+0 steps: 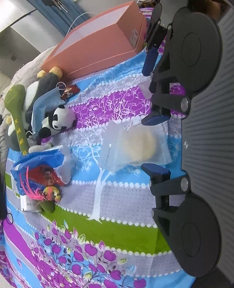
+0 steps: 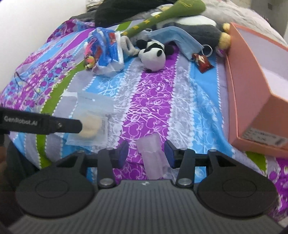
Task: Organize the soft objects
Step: 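Lift the clear bag with the left gripper while the right gripper lifts the clear plastic piece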
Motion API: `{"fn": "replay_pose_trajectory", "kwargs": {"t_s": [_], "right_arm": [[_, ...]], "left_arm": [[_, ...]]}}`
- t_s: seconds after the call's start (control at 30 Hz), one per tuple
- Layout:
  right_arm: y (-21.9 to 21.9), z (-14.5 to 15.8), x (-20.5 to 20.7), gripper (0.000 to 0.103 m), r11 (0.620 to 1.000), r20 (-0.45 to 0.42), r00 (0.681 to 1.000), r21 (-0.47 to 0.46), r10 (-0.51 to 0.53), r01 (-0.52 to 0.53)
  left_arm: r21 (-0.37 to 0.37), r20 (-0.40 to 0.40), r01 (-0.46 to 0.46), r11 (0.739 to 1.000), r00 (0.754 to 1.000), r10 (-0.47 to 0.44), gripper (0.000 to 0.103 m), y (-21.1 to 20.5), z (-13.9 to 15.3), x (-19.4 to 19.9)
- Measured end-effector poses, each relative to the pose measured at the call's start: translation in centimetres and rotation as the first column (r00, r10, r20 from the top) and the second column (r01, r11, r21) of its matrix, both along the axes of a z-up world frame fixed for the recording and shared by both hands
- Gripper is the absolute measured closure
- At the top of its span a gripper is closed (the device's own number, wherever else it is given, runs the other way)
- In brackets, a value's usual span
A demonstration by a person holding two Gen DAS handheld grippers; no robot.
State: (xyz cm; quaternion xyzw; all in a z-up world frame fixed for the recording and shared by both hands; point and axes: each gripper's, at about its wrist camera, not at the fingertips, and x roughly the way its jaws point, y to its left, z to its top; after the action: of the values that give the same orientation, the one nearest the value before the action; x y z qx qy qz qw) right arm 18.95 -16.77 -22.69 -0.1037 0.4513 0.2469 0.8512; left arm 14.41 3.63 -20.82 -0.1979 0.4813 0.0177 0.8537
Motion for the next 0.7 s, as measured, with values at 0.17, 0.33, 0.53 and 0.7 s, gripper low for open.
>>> {"fn": "replay_pose_trajectory", "kwargs": {"t_s": [0.17, 0.33, 0.53, 0.7], "right_arm": [[0.7, -1.2, 0.1, 0.063, 0.998, 0.013, 0.999, -0.059, 0.034, -0.033], [0.8, -1.3, -0.1, 0.071, 0.996, 0.010, 0.998, -0.073, 0.059, -0.058], [0.0, -1.0, 0.3, 0.072, 0.998, -0.004, 1.000, -0.061, 0.017, -0.018], [-0.5, -1.5, 0.9, 0.072, 0.999, -0.032, 0.999, -0.031, -0.007, 0.006]], "left_arm": [[0.025, -0.006, 0.009, 1.000, 1.000, -0.009, 0.041, -0.8, -0.3, 1.3], [0.079, -0.022, 0.013, 0.997, 1.000, -0.011, 0.040, -1.6, -0.9, 2.5], [0.117, -0.029, 0.041, 0.992, 0.999, -0.038, 0.040, -2.5, -1.7, 3.6], [0.150, -0.039, 0.072, 0.986, 0.997, -0.067, 0.041, -3.2, -2.4, 4.2]]}}
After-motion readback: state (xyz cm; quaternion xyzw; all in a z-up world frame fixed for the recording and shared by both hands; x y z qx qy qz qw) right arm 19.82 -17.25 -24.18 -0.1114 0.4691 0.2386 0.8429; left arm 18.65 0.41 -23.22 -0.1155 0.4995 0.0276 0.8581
